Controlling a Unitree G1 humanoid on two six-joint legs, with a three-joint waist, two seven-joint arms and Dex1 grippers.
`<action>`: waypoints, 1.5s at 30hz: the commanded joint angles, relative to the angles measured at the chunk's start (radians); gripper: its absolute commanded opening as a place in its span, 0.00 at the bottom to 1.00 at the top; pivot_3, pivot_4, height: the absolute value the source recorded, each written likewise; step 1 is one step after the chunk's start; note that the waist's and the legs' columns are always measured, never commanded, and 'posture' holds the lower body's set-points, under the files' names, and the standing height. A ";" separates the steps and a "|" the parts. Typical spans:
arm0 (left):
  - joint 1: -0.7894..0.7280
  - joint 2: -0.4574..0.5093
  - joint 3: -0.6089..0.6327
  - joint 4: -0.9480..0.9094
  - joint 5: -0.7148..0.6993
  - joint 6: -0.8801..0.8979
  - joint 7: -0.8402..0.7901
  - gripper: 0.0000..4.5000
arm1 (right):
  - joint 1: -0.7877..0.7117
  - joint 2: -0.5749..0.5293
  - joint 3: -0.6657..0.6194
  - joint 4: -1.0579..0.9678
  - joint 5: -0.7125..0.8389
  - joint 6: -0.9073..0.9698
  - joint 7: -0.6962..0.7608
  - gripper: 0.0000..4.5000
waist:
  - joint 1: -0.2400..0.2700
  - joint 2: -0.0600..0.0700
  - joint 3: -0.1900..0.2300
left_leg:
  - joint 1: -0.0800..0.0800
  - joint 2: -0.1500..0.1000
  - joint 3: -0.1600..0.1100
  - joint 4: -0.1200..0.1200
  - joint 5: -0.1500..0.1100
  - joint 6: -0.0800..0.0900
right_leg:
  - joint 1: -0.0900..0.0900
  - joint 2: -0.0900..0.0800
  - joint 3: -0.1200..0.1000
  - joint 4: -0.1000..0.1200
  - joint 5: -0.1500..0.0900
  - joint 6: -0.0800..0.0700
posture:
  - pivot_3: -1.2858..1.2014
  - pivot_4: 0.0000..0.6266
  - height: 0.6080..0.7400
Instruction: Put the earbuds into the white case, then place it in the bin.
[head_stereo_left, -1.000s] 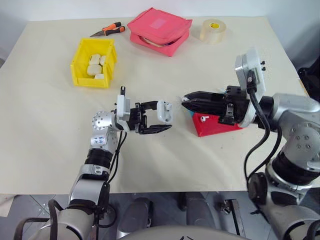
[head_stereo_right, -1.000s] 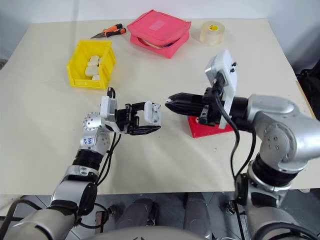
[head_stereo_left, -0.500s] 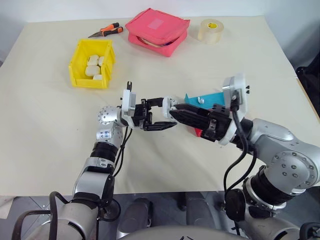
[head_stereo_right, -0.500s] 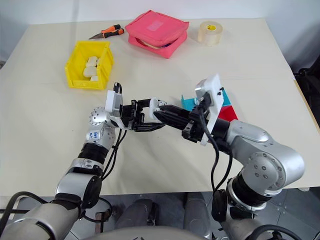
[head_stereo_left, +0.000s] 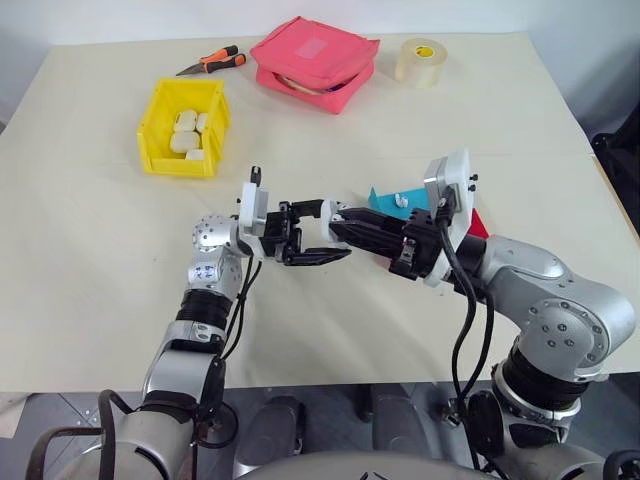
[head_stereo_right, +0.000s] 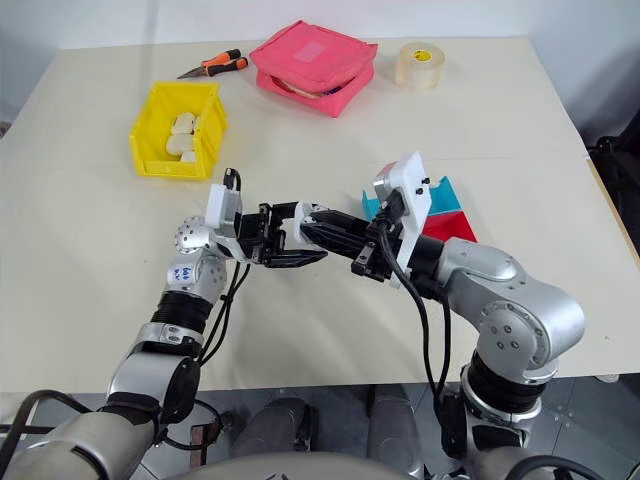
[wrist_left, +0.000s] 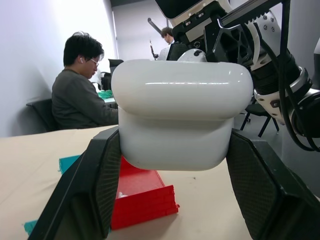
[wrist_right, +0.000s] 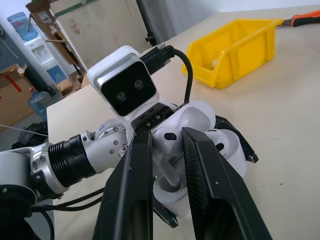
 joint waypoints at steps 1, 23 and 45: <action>-0.001 -0.002 -0.001 -0.056 -0.019 0.003 -0.025 0.62 | 0.042 -0.033 0.032 -0.006 0.016 -0.069 -0.016 0.11 | 0.001 0.000 0.000 | 0.000 0.000 0.000 0.000 0.000 0.000 | 0.000 0.000 0.000 0.000 0.000 0.000 | 0.52 0.24 1.00; -0.016 0.012 0.019 -0.031 -0.026 -0.016 0.004 0.62 | 0.130 -0.342 0.191 0.030 0.004 -0.309 -0.016 0.11 | 0.005 0.000 0.000 | 0.000 0.003 0.001 0.000 0.000 0.000 | 0.001 0.000 0.000 -0.002 0.000 0.000 | 0.52 0.24 1.00; -0.015 0.038 0.020 0.012 0.030 -0.024 0.009 0.62 | 0.053 -0.441 0.149 -0.011 0.093 -0.291 -0.042 0.41 | 0.009 0.000 0.000 | -0.001 0.004 0.001 0.000 0.000 0.001 | 0.001 0.000 -0.001 -0.003 0.000 0.000 | 0.52 0.24 1.00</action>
